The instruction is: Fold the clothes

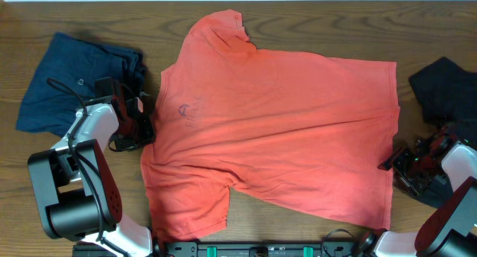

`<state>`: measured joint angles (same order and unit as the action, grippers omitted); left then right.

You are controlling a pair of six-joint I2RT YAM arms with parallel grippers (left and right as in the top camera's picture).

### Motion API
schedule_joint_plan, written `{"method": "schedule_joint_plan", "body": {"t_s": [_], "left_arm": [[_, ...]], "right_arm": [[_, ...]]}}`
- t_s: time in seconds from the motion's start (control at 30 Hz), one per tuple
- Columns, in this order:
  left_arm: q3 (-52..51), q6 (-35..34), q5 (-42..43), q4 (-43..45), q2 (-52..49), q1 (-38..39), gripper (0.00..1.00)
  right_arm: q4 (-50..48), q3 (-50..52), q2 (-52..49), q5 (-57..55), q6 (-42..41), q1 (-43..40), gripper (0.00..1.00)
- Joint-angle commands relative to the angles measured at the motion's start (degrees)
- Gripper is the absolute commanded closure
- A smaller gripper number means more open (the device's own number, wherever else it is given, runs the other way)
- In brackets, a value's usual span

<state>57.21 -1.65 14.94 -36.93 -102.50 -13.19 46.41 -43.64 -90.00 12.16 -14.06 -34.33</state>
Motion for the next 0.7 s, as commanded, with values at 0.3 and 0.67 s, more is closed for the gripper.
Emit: {"method": "schedule_joint_plan", "body": {"t_s": [0.3,0.67], "left_arm": [[0.04,0.13,1.38,1.46,-1.66,-0.07,0.77],[0.04,0.13,5.49,3.19,-1.66,-0.07,0.6]], "right_arm": [[-10.73,4.28,-0.35,-1.42,-5.14,-0.59,0.85],[-24.87,4.22,-0.35,6.12,-7.19,-0.55,0.65]]}}
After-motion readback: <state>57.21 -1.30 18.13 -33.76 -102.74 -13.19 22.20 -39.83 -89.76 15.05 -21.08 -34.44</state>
